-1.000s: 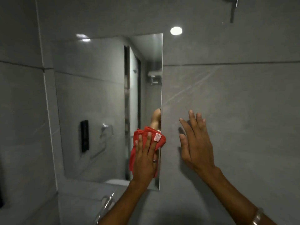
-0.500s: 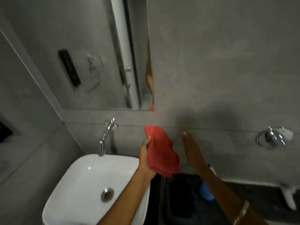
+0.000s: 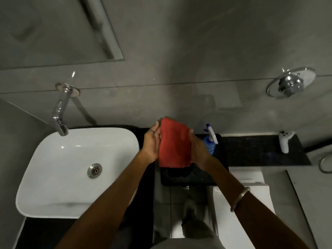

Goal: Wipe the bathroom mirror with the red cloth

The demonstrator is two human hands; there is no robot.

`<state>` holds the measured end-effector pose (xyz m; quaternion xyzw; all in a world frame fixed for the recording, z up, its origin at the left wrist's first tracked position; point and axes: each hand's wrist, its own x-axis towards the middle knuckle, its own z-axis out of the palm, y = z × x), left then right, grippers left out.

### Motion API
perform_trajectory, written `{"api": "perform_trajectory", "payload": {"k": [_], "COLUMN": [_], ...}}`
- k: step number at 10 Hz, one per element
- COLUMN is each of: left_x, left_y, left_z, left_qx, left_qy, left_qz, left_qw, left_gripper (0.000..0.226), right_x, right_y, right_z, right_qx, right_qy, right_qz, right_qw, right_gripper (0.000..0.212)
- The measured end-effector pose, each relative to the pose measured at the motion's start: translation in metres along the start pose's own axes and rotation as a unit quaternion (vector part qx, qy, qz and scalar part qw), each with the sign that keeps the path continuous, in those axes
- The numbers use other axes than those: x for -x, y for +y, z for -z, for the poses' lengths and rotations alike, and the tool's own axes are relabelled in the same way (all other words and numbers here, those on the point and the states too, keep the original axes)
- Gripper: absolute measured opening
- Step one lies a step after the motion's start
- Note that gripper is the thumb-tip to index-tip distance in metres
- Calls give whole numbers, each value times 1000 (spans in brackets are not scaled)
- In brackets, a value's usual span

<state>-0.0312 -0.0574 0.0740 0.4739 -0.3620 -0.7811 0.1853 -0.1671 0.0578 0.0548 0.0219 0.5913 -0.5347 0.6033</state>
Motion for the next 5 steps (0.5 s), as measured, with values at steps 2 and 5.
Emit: {"api": "perform_trajectory", "payload": {"k": [2,5], "left_x": [-65,-99], "left_y": [-46,-102], "left_z": [1,8], "left_qx": [-76,-119], "left_qy": [30,68], "left_qz": [138,108], "left_qw": [987,985], "left_gripper": [75,50], "right_x": [-54,-108], "right_y": [30,87], "right_z": [32,43], "right_qx": [117,252], "right_qy": [33,122], "right_qz": [-87,2], "right_qw": [989,960], "right_gripper": [82,67]}}
